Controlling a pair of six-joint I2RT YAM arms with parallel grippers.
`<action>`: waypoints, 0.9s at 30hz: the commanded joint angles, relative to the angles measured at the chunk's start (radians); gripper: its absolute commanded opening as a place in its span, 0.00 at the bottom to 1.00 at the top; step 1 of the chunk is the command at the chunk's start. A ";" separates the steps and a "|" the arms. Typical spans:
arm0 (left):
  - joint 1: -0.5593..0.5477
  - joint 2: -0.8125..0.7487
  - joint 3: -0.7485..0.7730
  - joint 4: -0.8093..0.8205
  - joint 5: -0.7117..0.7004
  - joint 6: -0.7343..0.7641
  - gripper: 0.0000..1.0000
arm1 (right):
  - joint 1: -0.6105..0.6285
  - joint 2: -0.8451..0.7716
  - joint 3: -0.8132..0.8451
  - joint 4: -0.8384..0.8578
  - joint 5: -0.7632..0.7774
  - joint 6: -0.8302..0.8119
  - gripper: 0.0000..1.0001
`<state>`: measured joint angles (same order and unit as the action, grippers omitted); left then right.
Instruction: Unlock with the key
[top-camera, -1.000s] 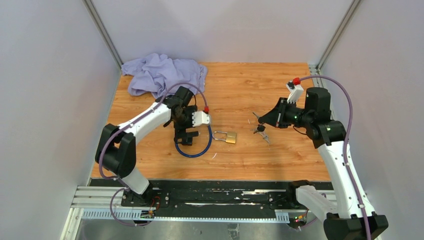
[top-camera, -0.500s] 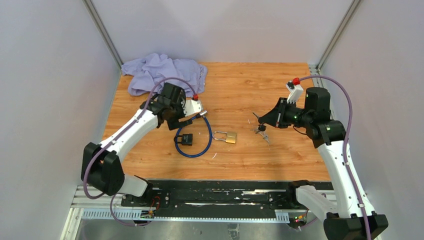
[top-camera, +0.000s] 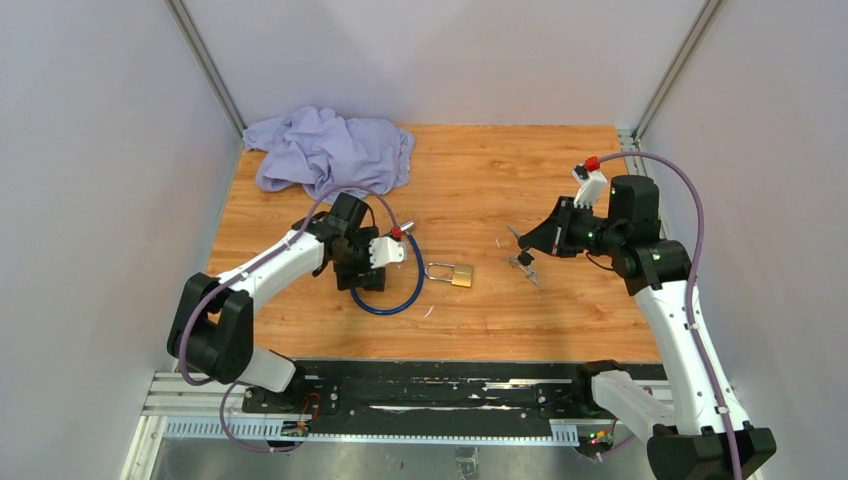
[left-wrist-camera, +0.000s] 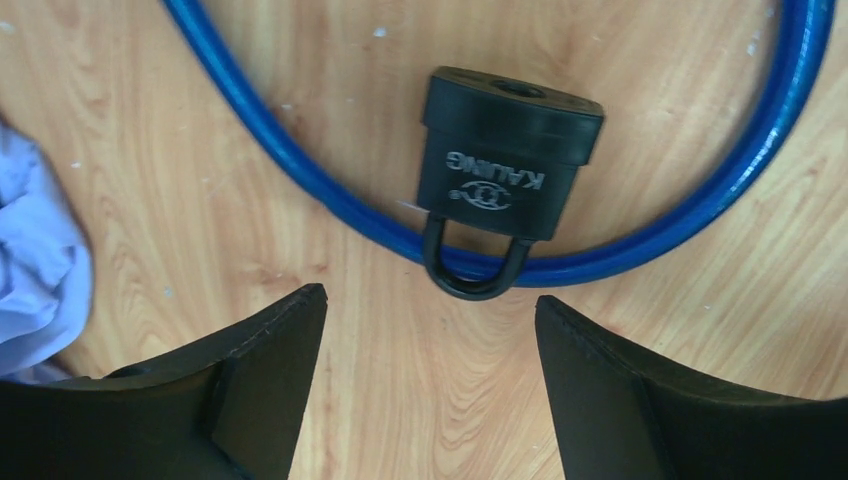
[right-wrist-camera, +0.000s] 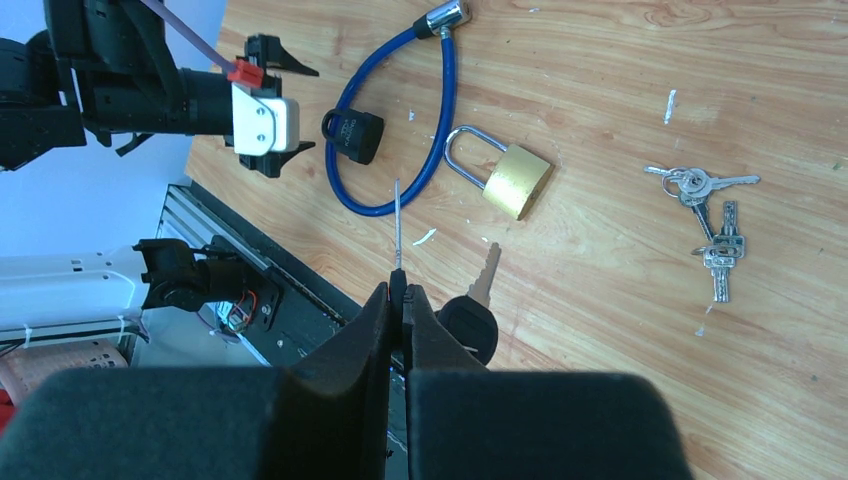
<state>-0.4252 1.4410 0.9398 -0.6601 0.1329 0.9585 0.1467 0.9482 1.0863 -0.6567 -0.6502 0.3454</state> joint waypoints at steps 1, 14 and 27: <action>-0.012 0.001 -0.051 0.004 0.046 0.068 0.77 | 0.013 -0.002 0.029 -0.003 0.015 -0.015 0.01; -0.046 0.043 -0.075 0.008 0.050 0.119 0.51 | 0.015 -0.017 0.008 -0.002 0.016 -0.017 0.00; -0.046 0.101 -0.061 0.014 0.036 0.109 0.50 | 0.015 -0.029 -0.004 -0.002 0.009 -0.021 0.01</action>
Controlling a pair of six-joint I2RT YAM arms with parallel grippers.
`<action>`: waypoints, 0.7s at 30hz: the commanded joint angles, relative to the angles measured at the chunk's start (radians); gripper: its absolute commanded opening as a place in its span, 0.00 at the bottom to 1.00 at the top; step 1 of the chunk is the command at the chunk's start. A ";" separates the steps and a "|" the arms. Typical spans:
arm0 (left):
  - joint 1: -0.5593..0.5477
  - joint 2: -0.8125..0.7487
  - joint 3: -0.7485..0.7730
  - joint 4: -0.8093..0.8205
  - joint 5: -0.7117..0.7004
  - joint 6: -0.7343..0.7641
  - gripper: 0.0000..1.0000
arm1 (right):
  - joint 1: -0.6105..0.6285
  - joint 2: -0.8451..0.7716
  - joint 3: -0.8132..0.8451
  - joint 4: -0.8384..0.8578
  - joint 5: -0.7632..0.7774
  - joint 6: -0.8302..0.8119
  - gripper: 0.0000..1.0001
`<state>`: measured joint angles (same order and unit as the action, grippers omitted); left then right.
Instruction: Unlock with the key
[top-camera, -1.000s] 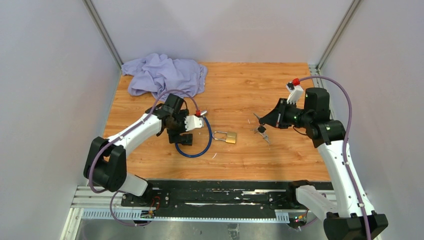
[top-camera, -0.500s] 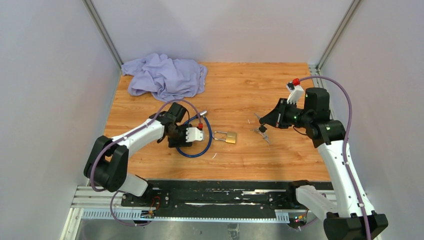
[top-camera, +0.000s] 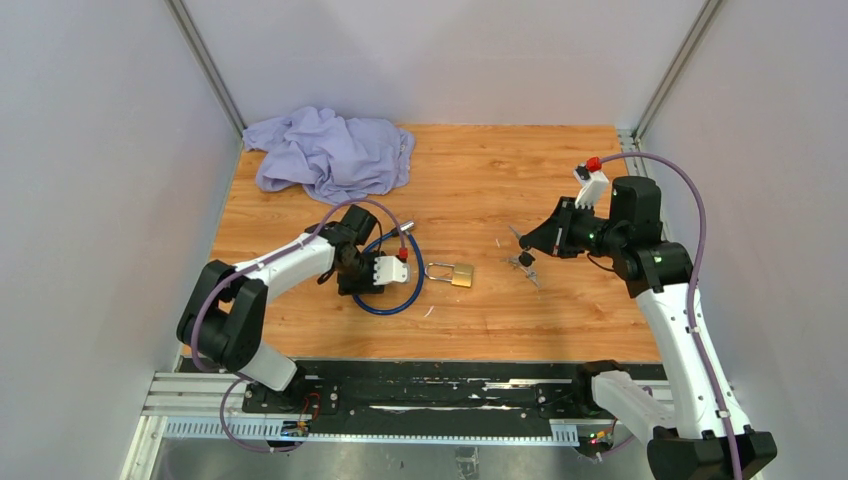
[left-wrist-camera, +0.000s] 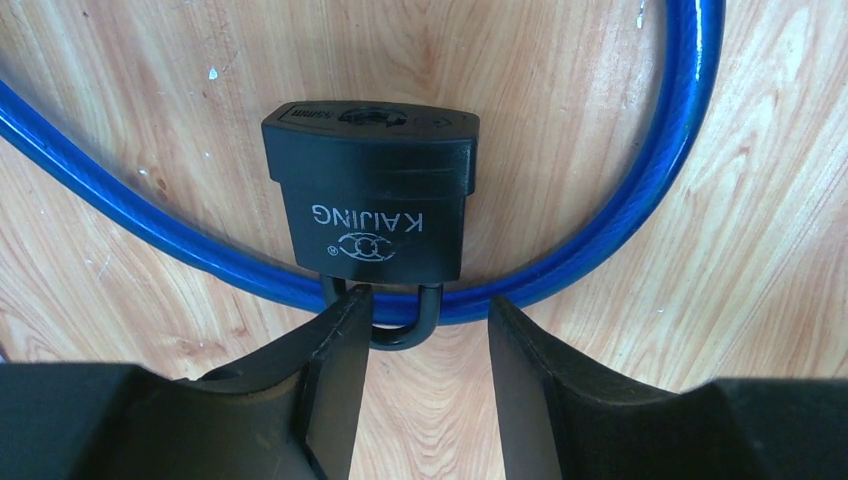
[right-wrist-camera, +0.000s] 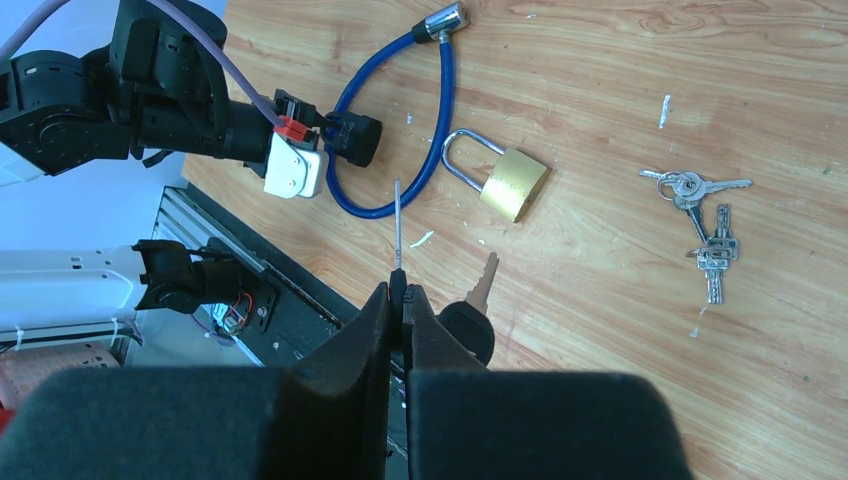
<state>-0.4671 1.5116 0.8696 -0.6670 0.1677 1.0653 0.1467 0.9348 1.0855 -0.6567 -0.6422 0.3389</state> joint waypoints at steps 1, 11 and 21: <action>-0.004 0.027 0.006 0.021 0.002 0.006 0.47 | 0.014 -0.017 -0.003 -0.002 0.001 -0.015 0.01; -0.004 -0.014 0.040 -0.025 -0.003 0.013 0.15 | 0.014 -0.022 -0.004 -0.002 -0.012 -0.011 0.01; -0.005 -0.021 0.073 -0.080 0.024 -0.007 0.00 | 0.014 -0.031 -0.008 -0.002 -0.014 -0.012 0.01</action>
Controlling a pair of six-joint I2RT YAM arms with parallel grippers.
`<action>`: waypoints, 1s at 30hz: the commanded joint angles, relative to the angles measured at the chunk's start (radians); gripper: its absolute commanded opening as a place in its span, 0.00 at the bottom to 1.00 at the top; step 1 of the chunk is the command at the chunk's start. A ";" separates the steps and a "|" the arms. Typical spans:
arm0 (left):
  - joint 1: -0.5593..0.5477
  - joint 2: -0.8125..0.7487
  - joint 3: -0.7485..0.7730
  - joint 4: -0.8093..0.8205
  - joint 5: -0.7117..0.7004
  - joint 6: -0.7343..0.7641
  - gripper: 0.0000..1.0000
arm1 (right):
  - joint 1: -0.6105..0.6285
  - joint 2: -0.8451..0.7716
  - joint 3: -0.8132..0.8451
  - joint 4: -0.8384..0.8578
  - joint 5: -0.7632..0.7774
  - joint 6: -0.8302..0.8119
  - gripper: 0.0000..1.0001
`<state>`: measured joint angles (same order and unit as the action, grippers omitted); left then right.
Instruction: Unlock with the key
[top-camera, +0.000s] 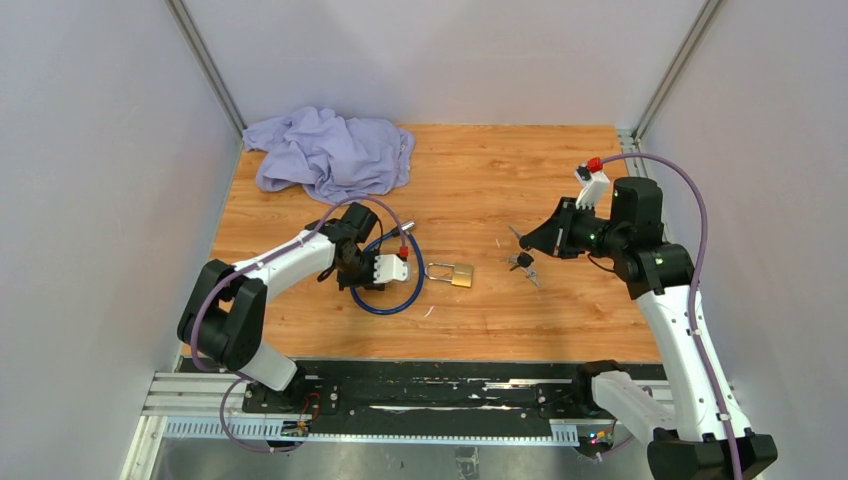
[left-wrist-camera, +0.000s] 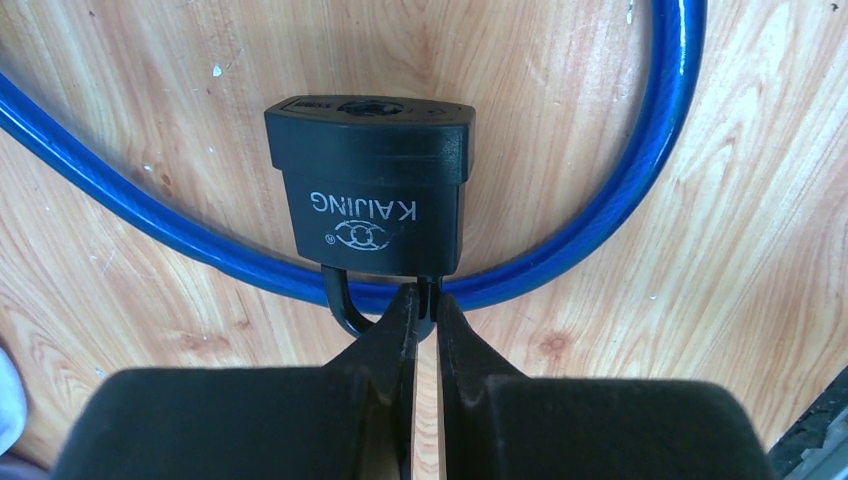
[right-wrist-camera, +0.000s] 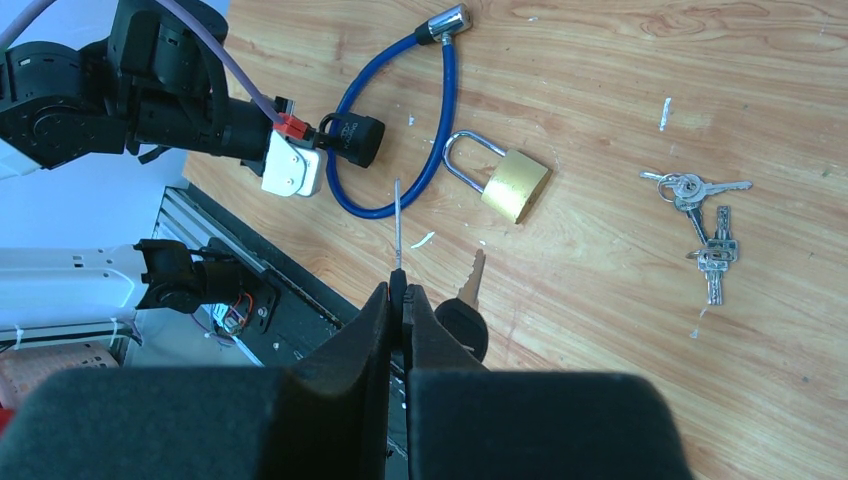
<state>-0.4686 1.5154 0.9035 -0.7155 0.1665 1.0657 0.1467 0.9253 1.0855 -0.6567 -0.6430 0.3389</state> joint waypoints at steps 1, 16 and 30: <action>-0.002 -0.025 0.048 -0.038 0.027 -0.016 0.00 | 0.016 -0.022 -0.007 -0.002 -0.014 -0.011 0.01; -0.116 -0.113 0.101 -0.109 -0.103 -0.151 0.00 | 0.015 -0.040 -0.014 0.000 -0.021 -0.012 0.01; -0.155 -0.134 0.016 -0.044 -0.279 -0.024 0.48 | 0.015 -0.053 -0.016 -0.014 -0.017 -0.028 0.01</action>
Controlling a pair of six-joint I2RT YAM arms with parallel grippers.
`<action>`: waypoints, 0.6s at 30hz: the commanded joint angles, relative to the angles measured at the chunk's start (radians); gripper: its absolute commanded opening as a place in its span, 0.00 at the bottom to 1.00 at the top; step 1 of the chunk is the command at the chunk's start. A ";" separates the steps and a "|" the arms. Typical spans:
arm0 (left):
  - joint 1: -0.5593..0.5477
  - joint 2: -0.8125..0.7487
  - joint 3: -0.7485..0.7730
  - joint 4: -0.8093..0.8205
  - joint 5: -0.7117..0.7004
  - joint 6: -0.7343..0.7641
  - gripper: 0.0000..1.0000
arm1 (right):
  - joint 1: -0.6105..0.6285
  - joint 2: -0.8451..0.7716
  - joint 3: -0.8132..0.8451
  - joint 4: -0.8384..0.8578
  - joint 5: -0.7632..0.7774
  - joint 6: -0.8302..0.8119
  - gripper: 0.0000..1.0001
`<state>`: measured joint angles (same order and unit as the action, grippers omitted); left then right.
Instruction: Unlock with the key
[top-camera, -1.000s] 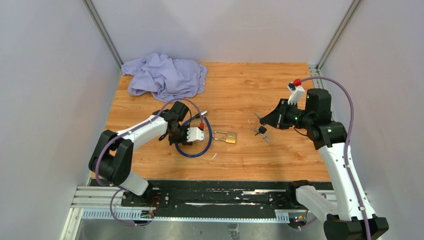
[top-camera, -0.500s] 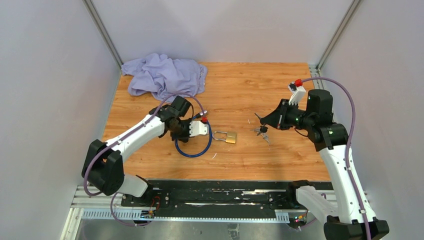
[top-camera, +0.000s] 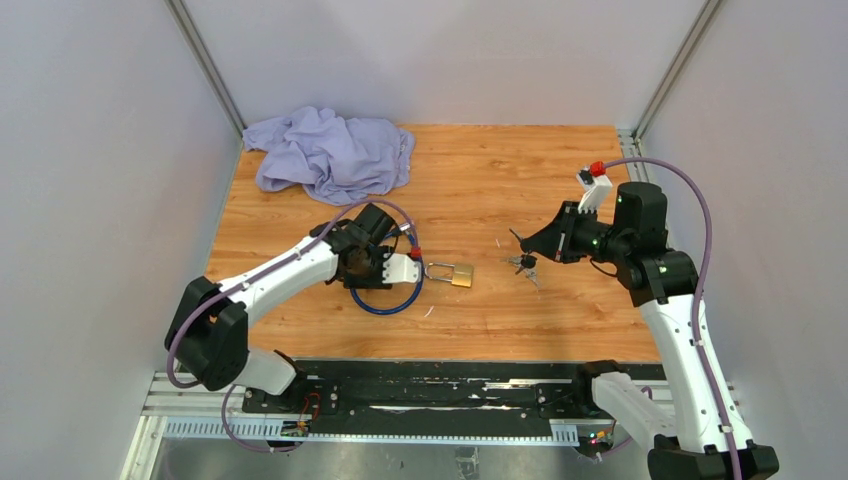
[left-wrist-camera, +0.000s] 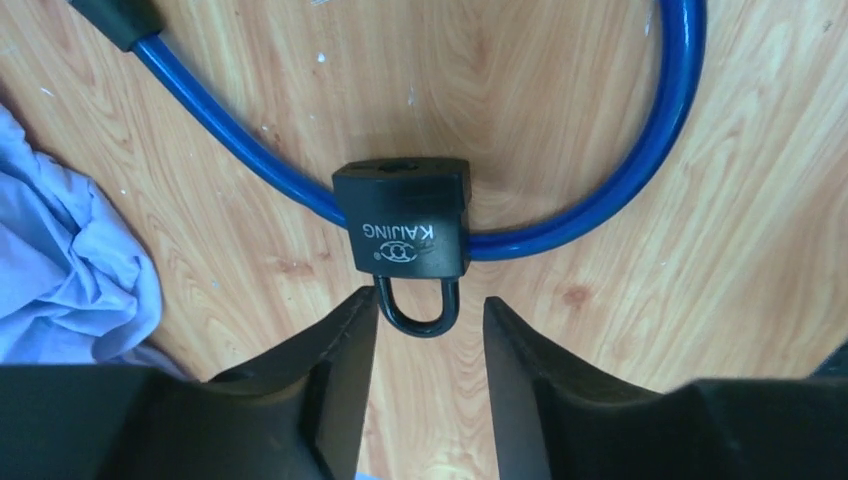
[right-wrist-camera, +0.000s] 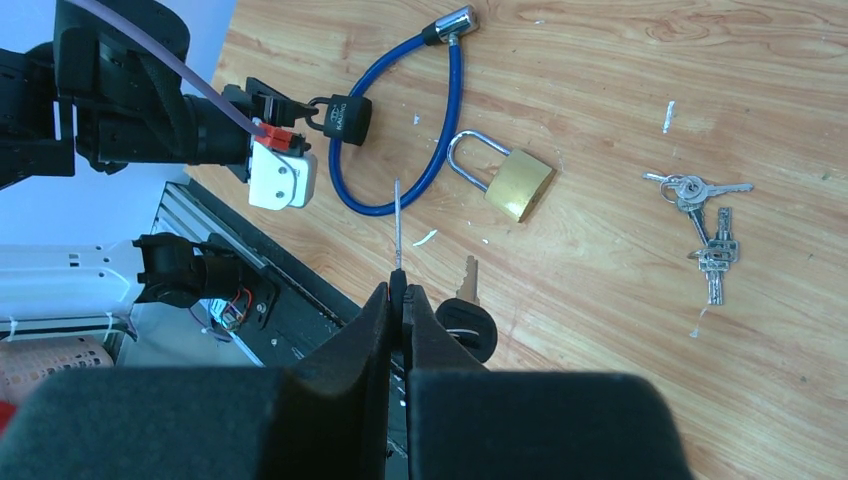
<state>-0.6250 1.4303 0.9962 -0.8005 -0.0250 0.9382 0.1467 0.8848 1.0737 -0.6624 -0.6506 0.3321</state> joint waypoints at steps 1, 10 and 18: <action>0.010 -0.061 -0.112 0.059 -0.094 0.130 0.50 | 0.014 -0.012 -0.005 -0.008 -0.010 -0.021 0.01; 0.056 -0.090 -0.295 0.347 -0.175 0.286 0.69 | 0.015 0.003 0.012 -0.006 -0.011 -0.013 0.00; 0.056 -0.033 -0.359 0.543 -0.227 0.317 0.71 | 0.015 0.002 0.014 -0.005 -0.009 -0.011 0.01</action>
<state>-0.5724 1.3743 0.6727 -0.4065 -0.2062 1.2095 0.1467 0.8921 1.0737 -0.6636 -0.6506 0.3244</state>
